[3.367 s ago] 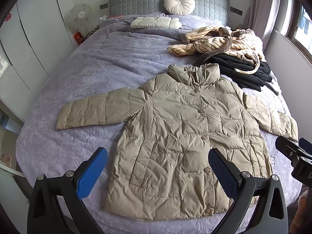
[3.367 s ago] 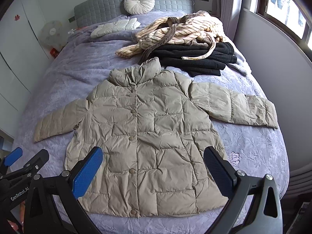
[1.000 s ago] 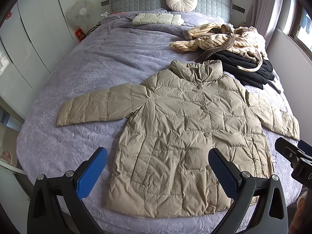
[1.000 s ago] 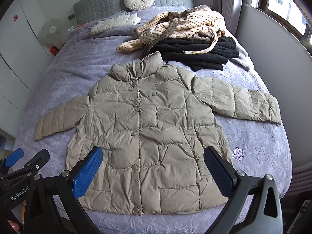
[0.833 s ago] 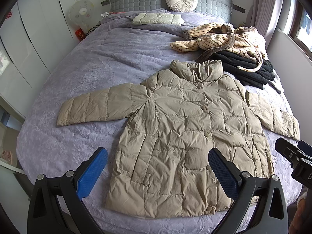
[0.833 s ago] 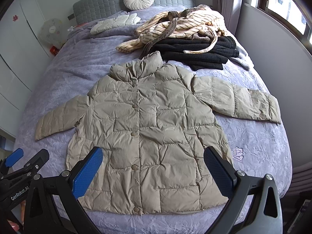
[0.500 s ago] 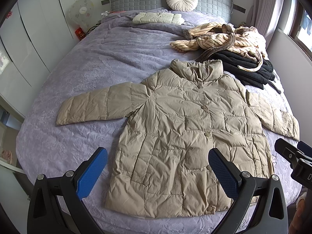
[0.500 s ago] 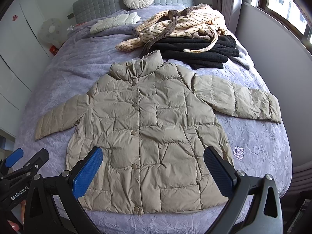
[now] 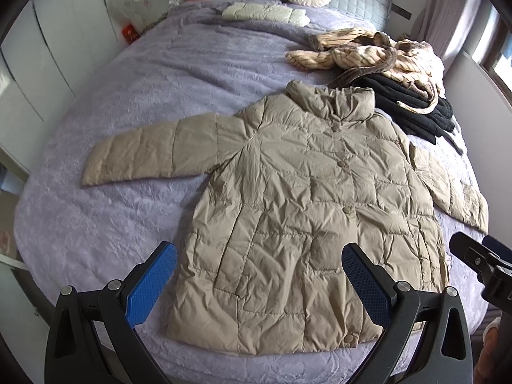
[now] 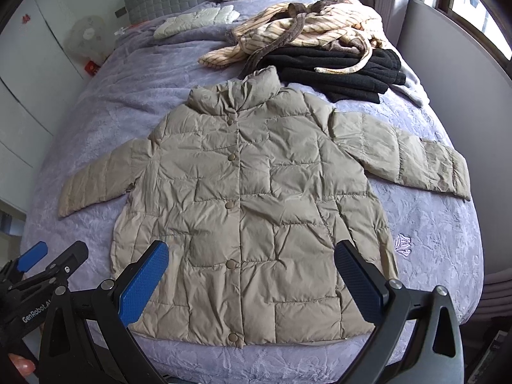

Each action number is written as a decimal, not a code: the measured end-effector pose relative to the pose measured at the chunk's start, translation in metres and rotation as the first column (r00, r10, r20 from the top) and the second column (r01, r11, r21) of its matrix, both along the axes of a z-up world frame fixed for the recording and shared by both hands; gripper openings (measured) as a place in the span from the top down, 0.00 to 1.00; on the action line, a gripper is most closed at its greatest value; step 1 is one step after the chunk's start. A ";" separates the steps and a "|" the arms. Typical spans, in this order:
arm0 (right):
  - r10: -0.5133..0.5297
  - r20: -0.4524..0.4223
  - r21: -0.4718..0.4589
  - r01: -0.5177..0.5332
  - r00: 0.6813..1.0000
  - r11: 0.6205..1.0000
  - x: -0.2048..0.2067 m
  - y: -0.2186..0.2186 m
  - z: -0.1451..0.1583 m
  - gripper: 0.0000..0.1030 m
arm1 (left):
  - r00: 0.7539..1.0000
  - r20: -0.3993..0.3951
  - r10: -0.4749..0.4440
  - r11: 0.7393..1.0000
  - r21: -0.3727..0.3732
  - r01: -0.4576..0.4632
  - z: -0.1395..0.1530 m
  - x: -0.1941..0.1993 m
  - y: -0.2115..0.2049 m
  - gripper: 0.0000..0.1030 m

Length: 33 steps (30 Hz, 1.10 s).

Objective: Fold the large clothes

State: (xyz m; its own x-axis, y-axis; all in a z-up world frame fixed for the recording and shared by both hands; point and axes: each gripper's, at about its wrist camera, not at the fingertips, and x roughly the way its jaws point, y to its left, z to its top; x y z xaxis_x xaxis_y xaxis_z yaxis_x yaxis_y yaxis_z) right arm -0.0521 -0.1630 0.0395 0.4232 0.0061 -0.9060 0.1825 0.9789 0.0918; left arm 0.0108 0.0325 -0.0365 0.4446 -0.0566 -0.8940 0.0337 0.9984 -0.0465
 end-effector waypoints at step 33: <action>0.252 -0.168 0.179 -0.222 0.953 0.959 0.139 0.142 -0.160 0.00 | 0.829 -0.080 0.553 0.725 -0.444 -0.526 -0.225 0.214 0.334 0.00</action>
